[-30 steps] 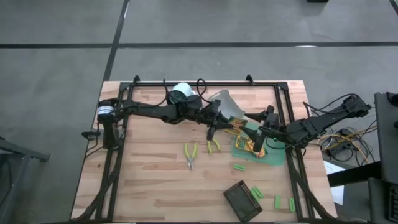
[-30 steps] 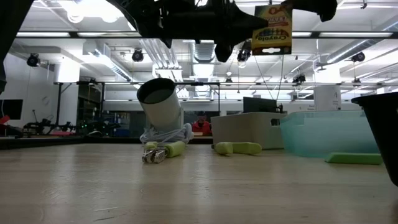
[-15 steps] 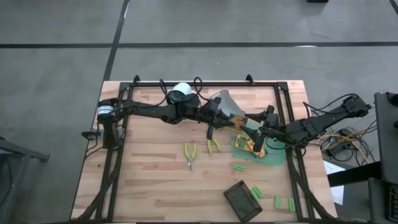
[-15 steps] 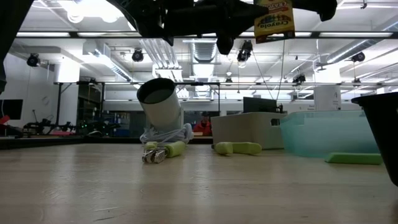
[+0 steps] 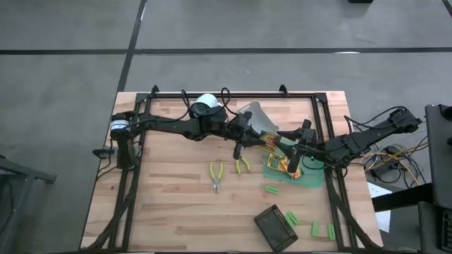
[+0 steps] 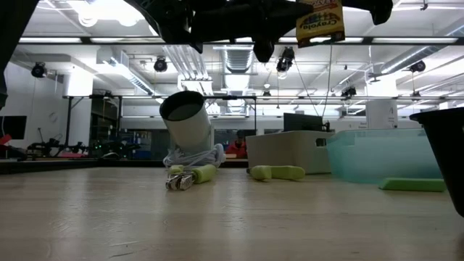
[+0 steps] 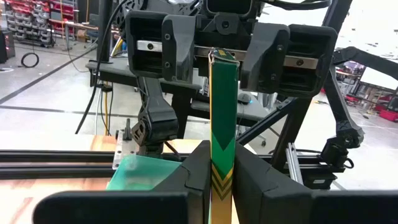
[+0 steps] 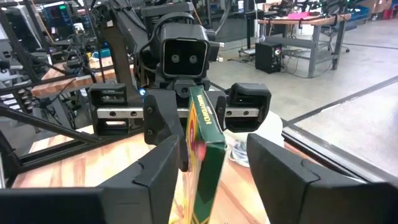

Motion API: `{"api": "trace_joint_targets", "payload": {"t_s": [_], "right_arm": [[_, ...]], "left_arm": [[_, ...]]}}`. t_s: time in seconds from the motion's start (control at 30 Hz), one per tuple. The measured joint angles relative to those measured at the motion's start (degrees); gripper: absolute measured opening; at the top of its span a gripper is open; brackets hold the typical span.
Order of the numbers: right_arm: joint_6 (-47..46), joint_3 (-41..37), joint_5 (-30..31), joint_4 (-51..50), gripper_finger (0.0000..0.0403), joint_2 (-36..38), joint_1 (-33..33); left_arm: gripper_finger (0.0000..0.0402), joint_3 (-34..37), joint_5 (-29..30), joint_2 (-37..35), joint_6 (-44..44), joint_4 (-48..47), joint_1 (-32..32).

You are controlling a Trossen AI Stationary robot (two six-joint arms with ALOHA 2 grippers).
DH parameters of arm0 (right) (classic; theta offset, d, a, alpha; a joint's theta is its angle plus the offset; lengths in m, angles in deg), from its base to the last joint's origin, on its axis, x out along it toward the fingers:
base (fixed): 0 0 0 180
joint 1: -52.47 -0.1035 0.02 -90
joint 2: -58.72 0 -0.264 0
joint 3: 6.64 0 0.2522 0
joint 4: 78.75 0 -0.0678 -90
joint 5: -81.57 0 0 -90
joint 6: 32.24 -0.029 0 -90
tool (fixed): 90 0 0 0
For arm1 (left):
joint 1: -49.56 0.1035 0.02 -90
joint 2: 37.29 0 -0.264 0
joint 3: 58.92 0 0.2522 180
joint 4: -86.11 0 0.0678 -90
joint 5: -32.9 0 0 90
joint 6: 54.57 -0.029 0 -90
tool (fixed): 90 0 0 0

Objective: Pick & Place School Supplies
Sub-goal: Put the yellow crayon box into the green bin

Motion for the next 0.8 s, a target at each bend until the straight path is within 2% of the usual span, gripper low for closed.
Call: {"api": "trace_joint_targets", "payload": {"t_s": [0.4,0.6,0.8], "right_arm": [[1.34,0.00,0.01,-0.01,0.0085,-0.02,-0.02],[1.80,0.00,-0.24,0.01,0.0036,-0.02,-0.04],[1.99,0.00,-0.17,0.00,0.0035,-0.02,-0.04]], "left_arm": [[0.0045,0.00,-0.33,0.00,-0.55,-0.03,0.00],[0.0060,0.00,-0.11,0.00,-0.57,-0.04,0.02],[0.0063,0.00,0.57,0.00,-0.52,-0.02,0.02]]}}
